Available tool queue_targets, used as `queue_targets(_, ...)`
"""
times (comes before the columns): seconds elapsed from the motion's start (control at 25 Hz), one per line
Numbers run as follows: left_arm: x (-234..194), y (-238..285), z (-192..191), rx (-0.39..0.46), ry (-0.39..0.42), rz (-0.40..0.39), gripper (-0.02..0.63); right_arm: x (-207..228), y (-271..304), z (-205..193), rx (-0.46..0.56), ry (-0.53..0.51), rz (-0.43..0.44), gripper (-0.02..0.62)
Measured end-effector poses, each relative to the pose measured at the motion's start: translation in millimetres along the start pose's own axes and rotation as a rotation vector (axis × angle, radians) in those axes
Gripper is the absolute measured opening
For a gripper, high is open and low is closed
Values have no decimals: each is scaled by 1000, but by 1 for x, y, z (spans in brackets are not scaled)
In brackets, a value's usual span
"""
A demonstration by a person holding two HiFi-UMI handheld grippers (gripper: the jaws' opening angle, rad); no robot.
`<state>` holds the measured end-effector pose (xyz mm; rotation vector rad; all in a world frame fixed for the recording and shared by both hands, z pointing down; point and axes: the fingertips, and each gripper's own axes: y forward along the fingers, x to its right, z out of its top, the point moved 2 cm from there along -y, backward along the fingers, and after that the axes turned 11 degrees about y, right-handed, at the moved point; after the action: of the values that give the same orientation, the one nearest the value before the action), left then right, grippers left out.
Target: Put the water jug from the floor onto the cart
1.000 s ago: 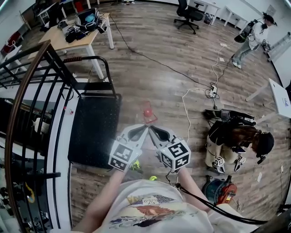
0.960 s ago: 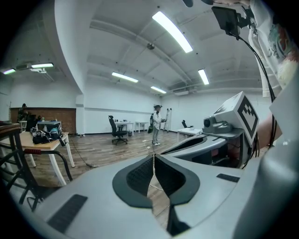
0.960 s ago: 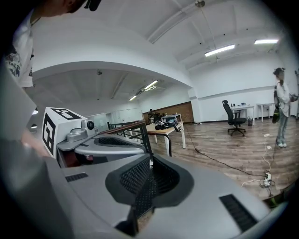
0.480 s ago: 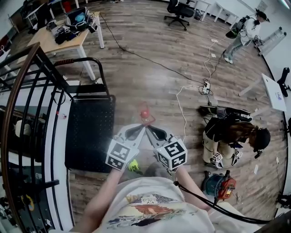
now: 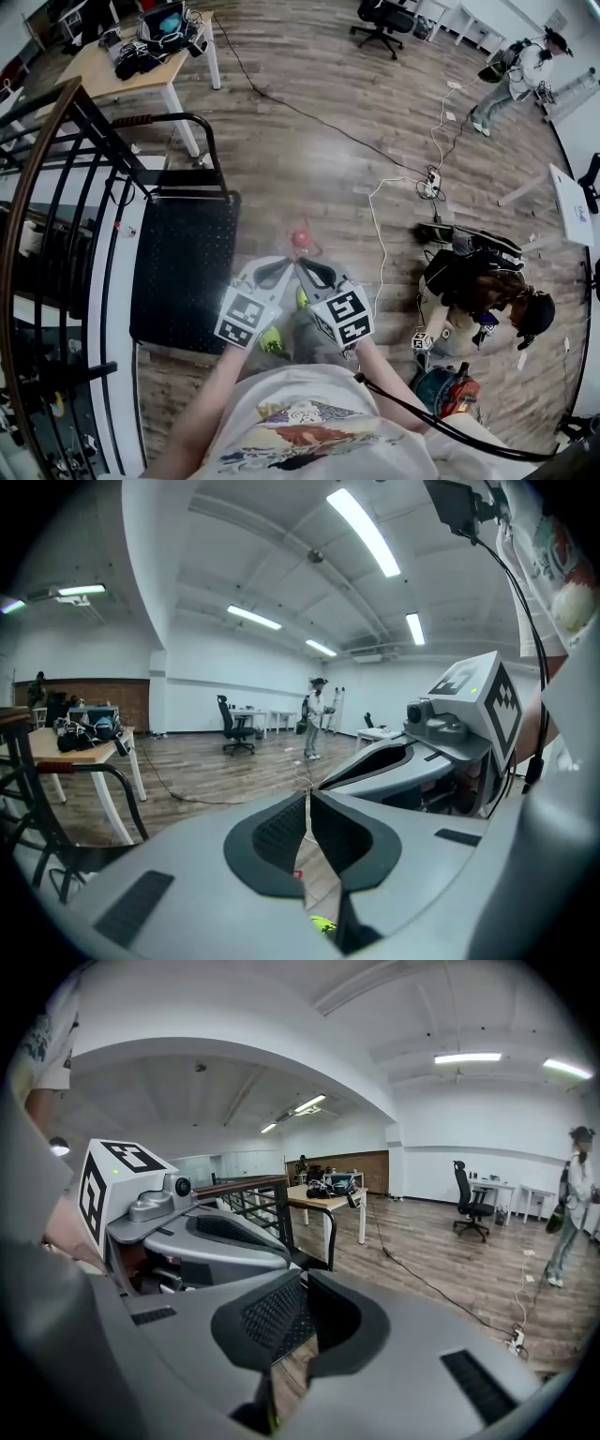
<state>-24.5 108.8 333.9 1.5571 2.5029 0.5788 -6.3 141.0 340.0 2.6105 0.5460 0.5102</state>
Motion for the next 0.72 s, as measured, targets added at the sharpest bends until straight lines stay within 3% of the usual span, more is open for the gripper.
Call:
queue_targets(0.24,-24,38,-3,-6,-24,52,15,41,29,12,-17,3,31,31)
queue_targets(0.72,-79,146,-9,-66,-78,188,15,143,89,33,-55,21,171,31)
